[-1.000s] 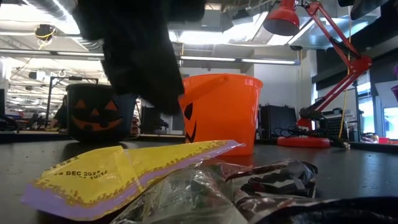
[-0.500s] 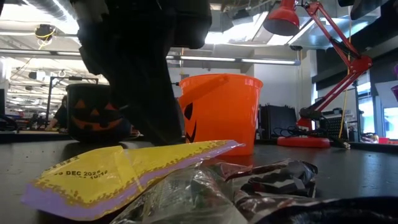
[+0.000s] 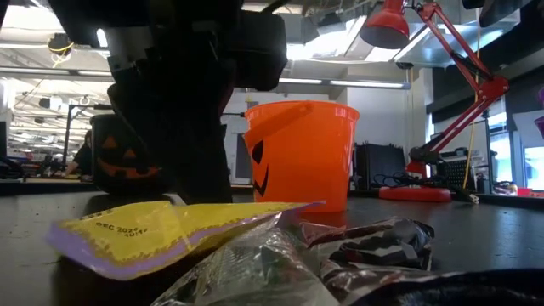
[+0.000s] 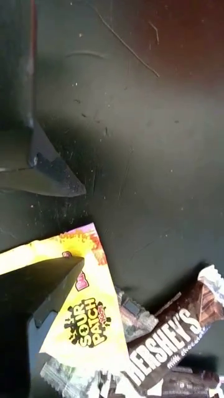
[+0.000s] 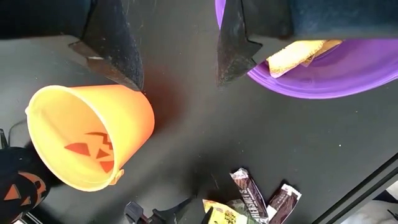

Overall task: Sort candy
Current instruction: Put the yellow candy into the purple bucket

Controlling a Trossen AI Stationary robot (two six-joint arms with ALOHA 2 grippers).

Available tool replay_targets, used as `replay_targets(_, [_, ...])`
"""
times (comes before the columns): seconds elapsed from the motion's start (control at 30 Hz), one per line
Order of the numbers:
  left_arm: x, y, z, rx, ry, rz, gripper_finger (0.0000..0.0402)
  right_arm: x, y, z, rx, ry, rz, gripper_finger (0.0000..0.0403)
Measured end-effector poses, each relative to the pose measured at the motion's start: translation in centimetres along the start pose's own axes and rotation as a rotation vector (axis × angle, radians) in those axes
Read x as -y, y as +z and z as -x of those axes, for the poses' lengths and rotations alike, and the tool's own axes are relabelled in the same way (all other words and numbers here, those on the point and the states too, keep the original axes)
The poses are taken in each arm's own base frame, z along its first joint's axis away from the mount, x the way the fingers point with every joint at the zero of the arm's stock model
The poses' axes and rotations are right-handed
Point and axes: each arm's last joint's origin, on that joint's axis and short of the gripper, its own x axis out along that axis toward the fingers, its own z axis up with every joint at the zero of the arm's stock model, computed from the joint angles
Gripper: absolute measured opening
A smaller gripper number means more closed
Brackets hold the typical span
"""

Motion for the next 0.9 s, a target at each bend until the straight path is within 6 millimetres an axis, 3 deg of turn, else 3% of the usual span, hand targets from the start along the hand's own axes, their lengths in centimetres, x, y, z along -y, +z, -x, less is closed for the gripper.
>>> replay_targets(0.13, [0.0,0.0,0.0,0.003,0.005,-0.050,0.0112,0.0,0.0,0.0,0.000,0.000,0.000,0.0198])
replay_targets(0.27, [-0.1,0.1,-0.1,-0.006,-0.010,-0.090,0.0028,0.0,0.0,0.0,0.000,0.000,0.000,0.0198])
replay_targets(0.33, [-0.2,0.2,0.0,-0.011,-0.021,-0.093,0.0009,0.0,0.0,0.0,0.000,0.000,0.000,0.0198])
replay_targets(0.6, [1.0,2.5,2.3,0.046,0.071,-0.191,0.0000,0.2,0.0,0.0,0.001,-0.073,-0.002,0.0198])
replay_targets(0.9, [4.3,6.4,9.2,0.189,0.324,-0.347,0.0000,0.3,1.4,0.1,0.134,-0.081,-0.060,0.0198])
